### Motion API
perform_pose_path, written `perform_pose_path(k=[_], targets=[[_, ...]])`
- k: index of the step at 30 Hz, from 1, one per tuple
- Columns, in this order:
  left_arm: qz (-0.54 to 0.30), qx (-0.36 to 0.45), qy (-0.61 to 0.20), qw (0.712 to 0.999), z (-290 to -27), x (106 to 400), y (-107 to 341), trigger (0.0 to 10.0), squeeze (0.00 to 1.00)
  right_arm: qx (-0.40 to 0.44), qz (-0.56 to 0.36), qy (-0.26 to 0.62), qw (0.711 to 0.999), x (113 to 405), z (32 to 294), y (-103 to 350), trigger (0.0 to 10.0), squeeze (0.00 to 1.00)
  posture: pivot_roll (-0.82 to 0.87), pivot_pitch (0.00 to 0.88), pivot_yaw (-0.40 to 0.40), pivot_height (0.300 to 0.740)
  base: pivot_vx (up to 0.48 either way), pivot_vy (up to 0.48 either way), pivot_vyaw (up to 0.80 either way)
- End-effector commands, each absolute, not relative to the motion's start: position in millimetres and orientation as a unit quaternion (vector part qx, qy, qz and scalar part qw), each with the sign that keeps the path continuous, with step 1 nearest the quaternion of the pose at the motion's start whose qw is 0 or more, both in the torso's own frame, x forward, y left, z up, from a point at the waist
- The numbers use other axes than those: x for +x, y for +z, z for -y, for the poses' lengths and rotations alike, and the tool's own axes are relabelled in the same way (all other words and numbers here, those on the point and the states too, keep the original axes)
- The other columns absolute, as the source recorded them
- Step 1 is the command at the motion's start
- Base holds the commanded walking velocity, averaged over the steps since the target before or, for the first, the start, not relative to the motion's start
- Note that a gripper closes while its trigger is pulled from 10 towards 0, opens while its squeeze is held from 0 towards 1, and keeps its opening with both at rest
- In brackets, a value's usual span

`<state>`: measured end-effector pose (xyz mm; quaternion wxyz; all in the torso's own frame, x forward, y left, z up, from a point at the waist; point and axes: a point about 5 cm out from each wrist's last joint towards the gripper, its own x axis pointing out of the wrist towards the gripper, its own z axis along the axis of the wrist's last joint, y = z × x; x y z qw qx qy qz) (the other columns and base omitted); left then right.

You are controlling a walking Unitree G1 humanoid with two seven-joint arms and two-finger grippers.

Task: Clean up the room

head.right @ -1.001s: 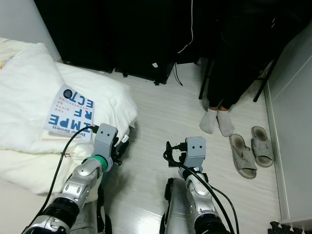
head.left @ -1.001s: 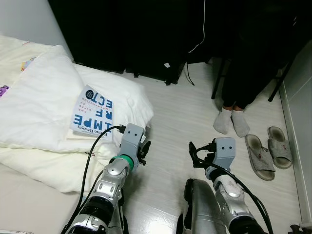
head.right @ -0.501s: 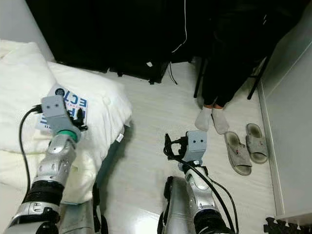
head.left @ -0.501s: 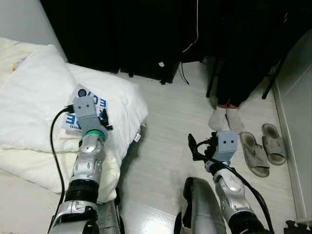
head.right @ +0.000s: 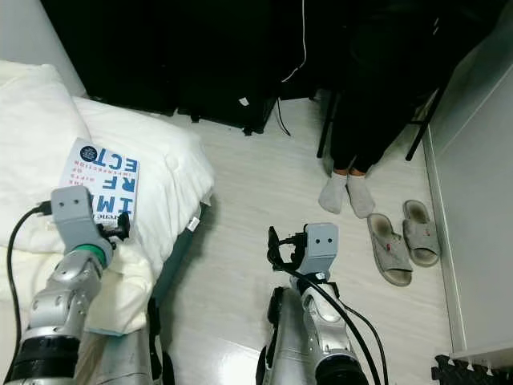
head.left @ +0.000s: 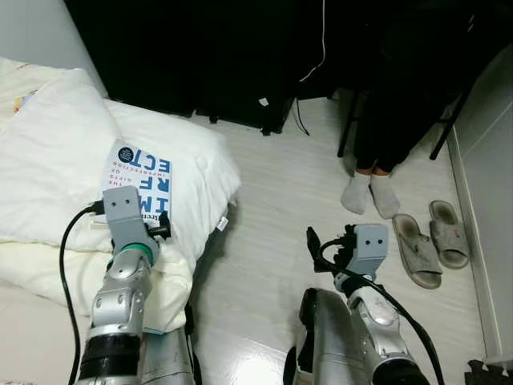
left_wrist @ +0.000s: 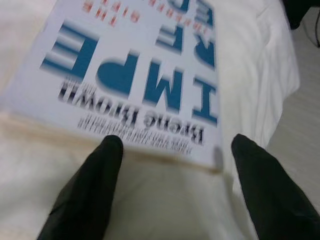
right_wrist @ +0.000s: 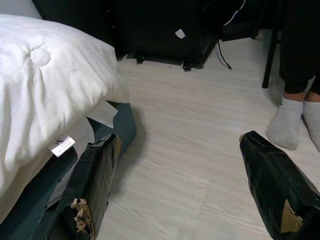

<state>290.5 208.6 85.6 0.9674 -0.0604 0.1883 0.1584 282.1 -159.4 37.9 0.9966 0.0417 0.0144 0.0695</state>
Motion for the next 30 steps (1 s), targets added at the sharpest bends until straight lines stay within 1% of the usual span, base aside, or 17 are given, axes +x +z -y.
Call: perform_pose_path(k=[1,2,3,6,8,10,12,13,14,19,20,22,23,25,27,28,30], targets=[[-0.214,-0.075,0.168,0.959,-215.9,283.1,80.5,10.0,1.00,0.046,-0.028,0.070,0.996,280.0,158.4,32.9,10.0,0.00,0.05,0.091,0.024,0.556,0.000,0.000,0.00],[-0.214,-0.075,0.168,0.959,-215.9,283.1,80.5,10.0,1.00,0.046,-0.028,0.070,0.996,280.0,158.4,32.9,10.0,0.00,0.05,0.091,0.024,0.556,0.000,0.000,0.00],[-0.244,-0.091,0.180,0.949,-211.3,281.8,70.9,10.0,0.00,0.046,-0.031,0.077,0.996,280.3,154.6,32.1,10.0,0.00,0.07,0.103,0.020,0.556,0.000,0.000,0.00],[-0.254,-0.096,0.186,0.944,-209.5,281.7,67.6,10.0,0.00,0.046,-0.032,0.079,0.995,280.3,153.6,31.9,10.0,0.00,0.07,0.103,0.020,0.556,0.000,0.000,0.00],[-0.269,-0.123,0.186,0.937,-203.6,283.4,63.5,10.0,0.00,0.046,-0.032,0.079,0.995,280.1,153.7,31.9,10.0,0.00,0.06,0.108,0.013,0.556,0.000,0.000,0.00],[-0.284,-0.179,0.176,0.925,-191.4,288.2,60.5,10.0,0.00,0.045,-0.033,0.078,0.995,279.7,154.7,31.8,10.0,0.00,0.06,0.109,0.011,0.556,0.000,0.000,0.00],[-0.284,-0.179,0.176,0.925,-191.4,288.2,60.5,10.0,0.00,0.045,-0.033,0.078,0.995,279.7,154.7,31.8,10.0,0.00,0.06,0.109,0.011,0.556,0.000,0.000,0.00],[-0.285,-0.218,0.161,0.919,-181.4,291.6,62.6,10.0,0.00,0.044,-0.034,0.078,0.995,279.0,155.8,31.5,10.0,0.00,0.06,0.109,0.011,0.556,0.000,0.000,0.00],[-0.275,-0.249,0.145,0.917,-171.8,297.7,67.6,10.0,0.00,0.043,-0.036,0.077,0.995,278.6,156.6,31.3,10.0,0.00,0.06,0.110,0.011,0.556,0.000,0.000,0.00],[-0.248,-0.294,0.113,0.916,-157.8,309.0,80.2,10.0,0.00,0.042,-0.037,0.076,0.996,278.3,157.0,31.0,10.0,0.00,0.05,0.109,0.013,0.556,0.000,0.000,0.00],[-0.220,-0.316,0.075,0.920,-145.3,322.0,96.0,10.0,0.00,0.043,-0.039,0.075,0.996,278.6,155.9,30.5,10.0,0.00,0.05,0.107,0.012,0.556,0.000,0.000,0.00],[-0.220,-0.316,0.075,0.920,-145.3,322.0,96.0,10.0,0.00,0.043,-0.039,0.075,0.996,278.6,155.9,30.5,10.0,0.00,0.05,0.107,0.012,0.556,0.000,0.000,0.00],[-0.199,-0.327,0.044,0.923,-133.6,332.9,109.4,10.0,0.00,0.042,-0.041,0.075,0.995,278.5,154.7,29.7,10.0,0.00,0.05,0.107,0.012,0.556,0.000,0.000,0.00],[-0.191,-0.328,0.033,0.925,-129.4,336.5,114.3,10.0,0.00,0.042,-0.041,0.075,0.995,278.7,154.3,29.6,10.0,0.00,0.04,0.103,0.013,0.556,0.000,0.000,0.00],[-0.180,-0.313,0.034,0.932,-126.3,341.1,118.4,10.0,0.00,0.042,-0.042,0.075,0.995,278.9,154.7,29.5,10.0,0.00,0.04,0.103,0.013,0.556,0.000,0.000,0.00],[-0.156,-0.276,0.050,0.947,-124.3,348.6,124.6,10.0,0.00,0.041,-0.043,0.074,0.996,279.2,155.3,29.5,10.0,0.00,0.04,0.103,0.013,0.556,0.000,0.000,0.00],[-0.147,-0.265,0.057,0.951,-123.9,351.1,126.8,10.0,0.00,0.041,-0.043,0.073,0.996,279.2,155.5,29.5,10.0,0.00,0.04,0.103,0.013,0.556,0.000,0.000,0.00]])
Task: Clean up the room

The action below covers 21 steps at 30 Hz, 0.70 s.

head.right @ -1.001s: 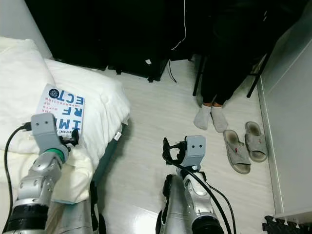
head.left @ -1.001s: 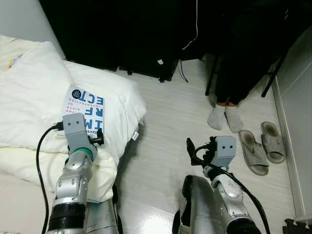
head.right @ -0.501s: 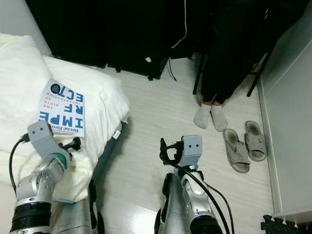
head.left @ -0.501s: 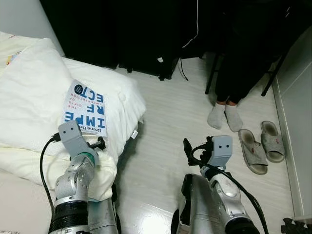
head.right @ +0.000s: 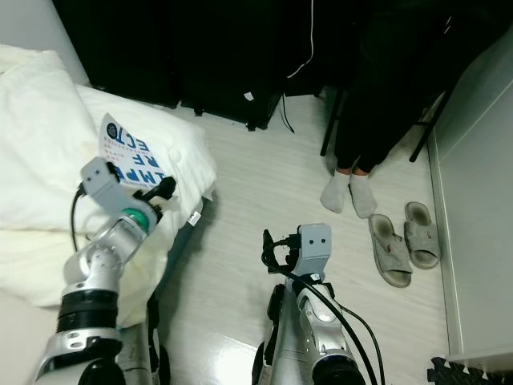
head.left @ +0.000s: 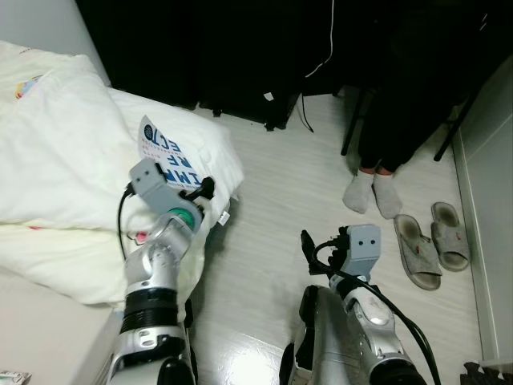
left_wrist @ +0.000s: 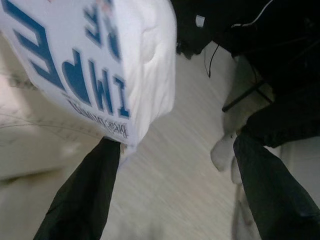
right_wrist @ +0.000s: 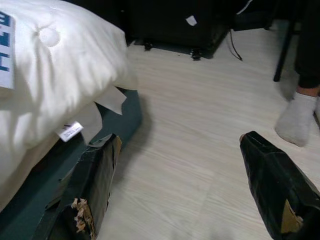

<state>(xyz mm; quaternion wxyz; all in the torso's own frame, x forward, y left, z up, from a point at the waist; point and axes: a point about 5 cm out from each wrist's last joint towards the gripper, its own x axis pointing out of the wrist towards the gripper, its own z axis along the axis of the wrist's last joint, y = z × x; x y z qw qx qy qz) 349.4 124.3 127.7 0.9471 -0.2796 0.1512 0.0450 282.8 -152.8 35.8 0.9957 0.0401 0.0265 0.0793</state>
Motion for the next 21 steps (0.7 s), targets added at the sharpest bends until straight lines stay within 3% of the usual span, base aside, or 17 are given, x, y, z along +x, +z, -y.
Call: perform_pose_path(k=[1,6,12,21], targets=[[-0.142,-0.245,0.069,0.957,-123.7,353.8,127.9,10.0,0.00,0.041,-0.043,0.073,0.996,279.5,155.3,29.6,10.0,0.00,0.04,0.100,0.013,0.556,0.000,0.000,0.00],[-0.129,-0.164,0.101,0.973,-124.6,359.7,129.8,10.0,0.00,0.041,-0.042,0.074,0.996,280.6,153.1,30.5,10.0,0.00,0.03,0.095,0.020,0.556,0.000,0.000,0.00],[-0.190,-0.159,0.062,0.967,-127.0,345.9,111.1,10.0,0.00,0.042,-0.041,0.068,0.996,278.3,155.8,29.6,10.0,0.00,0.03,0.094,0.030,0.556,0.000,0.000,0.00],[-0.277,-0.190,0.017,0.942,-151.5,304.8,77.7,10.0,0.00,0.042,-0.047,0.070,0.996,274.3,154.0,25.9,10.0,0.00,0.05,0.104,0.030,0.556,0.000,0.000,0.00]])
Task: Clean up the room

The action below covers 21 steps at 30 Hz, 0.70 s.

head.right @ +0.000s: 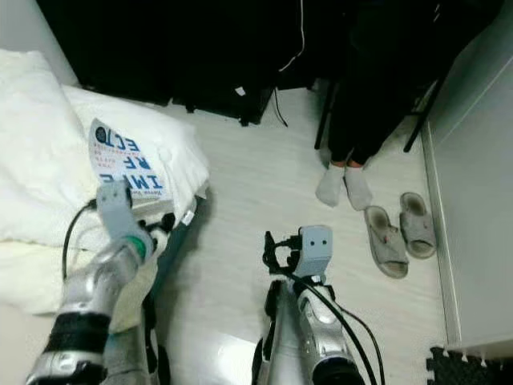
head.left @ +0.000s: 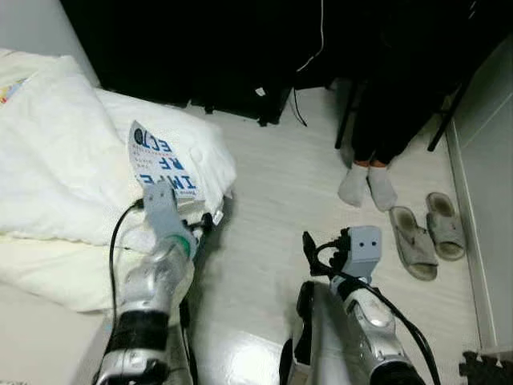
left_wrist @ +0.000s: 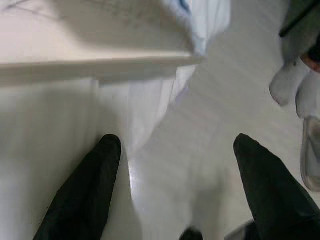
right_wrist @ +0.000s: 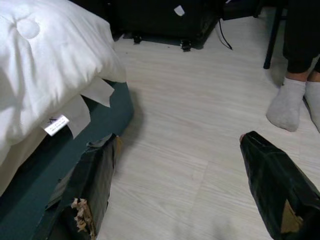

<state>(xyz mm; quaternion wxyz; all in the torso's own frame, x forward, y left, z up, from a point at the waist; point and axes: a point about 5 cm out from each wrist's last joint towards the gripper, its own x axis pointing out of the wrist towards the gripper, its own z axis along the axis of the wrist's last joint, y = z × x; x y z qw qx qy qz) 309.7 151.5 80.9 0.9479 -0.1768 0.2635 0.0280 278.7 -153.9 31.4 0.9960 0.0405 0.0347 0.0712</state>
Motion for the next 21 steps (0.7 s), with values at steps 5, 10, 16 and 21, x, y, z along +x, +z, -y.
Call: perform_pose_path(k=[5,10,16,21], targets=[[-0.321,-0.249,0.026,0.913,-144.5,299.4,60.2,10.0,0.00,0.040,-0.051,0.078,0.995,273.5,151.3,24.7,10.0,0.00,0.04,0.116,0.024,0.556,0.000,0.000,0.00],[-0.345,-0.279,0.010,0.896,-128.7,296.5,54.1,10.0,0.00,0.039,-0.050,0.081,0.995,272.1,150.9,25.0,10.0,0.00,0.03,0.131,0.019,0.556,0.000,0.000,0.00],[-0.348,-0.333,-0.026,0.876,-101.0,304.7,56.4,10.0,0.00,0.033,-0.059,0.086,0.994,264.2,154.2,20.9,10.0,0.00,0.02,0.173,0.002,0.556,0.000,0.000,0.00],[-0.297,-0.296,-0.045,0.907,-100.5,320.0,74.8,10.0,0.00,0.033,-0.055,0.086,0.994,264.6,154.8,23.1,10.0,0.00,0.01,0.180,-0.002,0.556,0.000,0.000,0.00]])
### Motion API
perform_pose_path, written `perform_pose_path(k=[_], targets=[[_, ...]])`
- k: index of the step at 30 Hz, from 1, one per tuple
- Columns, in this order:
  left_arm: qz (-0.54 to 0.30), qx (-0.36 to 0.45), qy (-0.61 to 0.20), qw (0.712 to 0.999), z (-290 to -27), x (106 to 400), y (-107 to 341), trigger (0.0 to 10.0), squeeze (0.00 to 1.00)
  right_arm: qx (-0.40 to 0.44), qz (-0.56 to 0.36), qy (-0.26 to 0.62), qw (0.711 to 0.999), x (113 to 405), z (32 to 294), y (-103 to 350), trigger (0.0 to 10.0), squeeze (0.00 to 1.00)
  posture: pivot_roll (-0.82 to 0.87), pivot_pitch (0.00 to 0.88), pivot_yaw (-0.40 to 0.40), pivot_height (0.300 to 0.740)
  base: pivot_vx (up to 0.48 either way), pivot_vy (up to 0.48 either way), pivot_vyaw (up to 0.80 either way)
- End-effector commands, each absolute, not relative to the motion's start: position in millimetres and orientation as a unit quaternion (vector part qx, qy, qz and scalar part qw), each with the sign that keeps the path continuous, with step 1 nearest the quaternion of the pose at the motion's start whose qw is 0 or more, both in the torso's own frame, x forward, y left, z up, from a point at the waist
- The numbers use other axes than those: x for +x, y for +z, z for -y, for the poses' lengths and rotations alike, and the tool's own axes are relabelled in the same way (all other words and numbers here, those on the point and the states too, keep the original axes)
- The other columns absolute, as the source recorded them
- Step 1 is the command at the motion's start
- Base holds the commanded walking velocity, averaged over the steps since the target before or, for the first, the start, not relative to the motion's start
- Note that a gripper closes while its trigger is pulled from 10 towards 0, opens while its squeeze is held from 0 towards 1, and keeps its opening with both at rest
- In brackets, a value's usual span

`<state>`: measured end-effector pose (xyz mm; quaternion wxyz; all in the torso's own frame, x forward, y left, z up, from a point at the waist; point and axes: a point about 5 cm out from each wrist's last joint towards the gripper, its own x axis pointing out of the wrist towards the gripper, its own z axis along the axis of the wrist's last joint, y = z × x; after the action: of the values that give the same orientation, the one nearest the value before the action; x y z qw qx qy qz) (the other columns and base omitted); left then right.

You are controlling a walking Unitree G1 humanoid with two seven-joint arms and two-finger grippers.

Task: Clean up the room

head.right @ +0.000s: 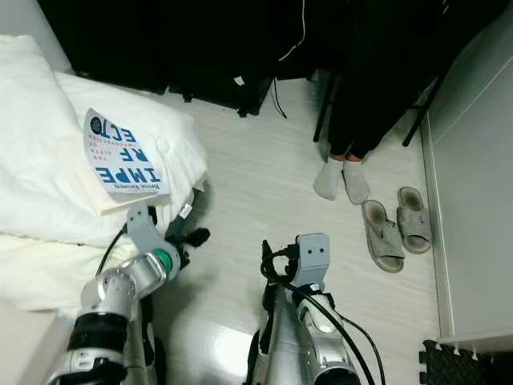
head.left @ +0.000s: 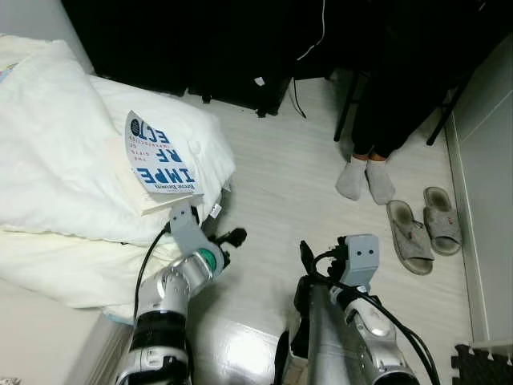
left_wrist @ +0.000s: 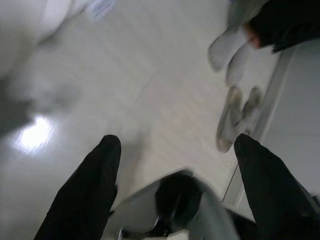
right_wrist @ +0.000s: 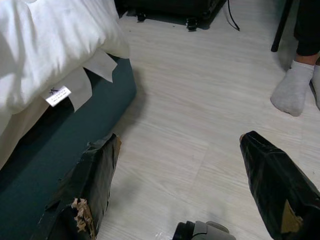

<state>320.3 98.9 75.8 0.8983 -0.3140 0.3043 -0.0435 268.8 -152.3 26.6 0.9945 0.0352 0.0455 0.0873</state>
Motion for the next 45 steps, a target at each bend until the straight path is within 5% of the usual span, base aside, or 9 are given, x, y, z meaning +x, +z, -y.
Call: perform_pose_path(k=[1,5,6,7,9,18,23,31,45], targets=[[-0.251,-0.255,-0.071,0.931,-105.0,323.9,90.4,10.0,0.00,0.035,-0.049,0.085,0.995,266.0,155.3,26.1,10.0,0.00,0.01,0.180,-0.002,0.556,0.000,0.000,0.00],[-0.172,-0.163,-0.141,0.961,-108.5,321.8,116.9,10.0,0.00,0.037,-0.036,0.083,0.995,268.0,156.6,31.5,10.0,0.00,0.02,0.184,-0.007,0.556,0.000,0.000,0.00],[-0.120,-0.062,-0.209,0.969,-111.0,310.9,131.0,10.0,0.00,0.039,-0.027,0.080,0.996,269.1,157.7,35.3,10.0,0.00,0.04,0.182,-0.009,0.556,0.000,0.000,0.00],[-0.120,-0.062,-0.209,0.969,-111.0,310.9,131.0,10.0,0.00,0.039,-0.027,0.080,0.996,269.1,157.7,35.3,10.0,0.00,0.04,0.182,-0.009,0.556,0.000,0.000,0.00],[-0.065,0.077,-0.326,0.940,-113.2,280.2,144.0,10.0,0.00,0.039,-0.015,0.076,0.996,271.4,159.2,40.8,10.0,0.00,0.05,0.173,-0.002,0.556,0.000,0.000,0.00],[0.096,0.166,-0.303,0.933,-123.8,266.0,198.2,10.0,0.00,0.025,0.038,0.056,0.997,276.2,162.4,63.8,10.0,0.00,0.06,0.143,-0.009,0.556,0.000,0.000,0.00],[0.086,0.161,-0.276,0.943,-121.9,268.8,192.8,10.0,0.00,0.014,0.054,0.062,0.996,276.7,162.0,70.7,10.0,0.00,0.06,0.135,-0.007,0.560,0.000,0.000,0.00],[0.016,0.013,-0.208,0.978,-110.8,292.1,180.2,10.0,0.00,0.011,0.061,0.055,0.997,283.3,164.1,78.1,10.0,0.00,0.05,0.105,-0.008,0.593,0.000,0.000,0.00],[0.002,0.017,-0.173,0.985,-109.6,303.3,167.3,10.0,0.00,0.013,0.049,0.052,0.997,282.8,165.5,76.1,10.0,0.00,0.03,0.089,-0.010,0.635,0.000,0.000,0.00]])
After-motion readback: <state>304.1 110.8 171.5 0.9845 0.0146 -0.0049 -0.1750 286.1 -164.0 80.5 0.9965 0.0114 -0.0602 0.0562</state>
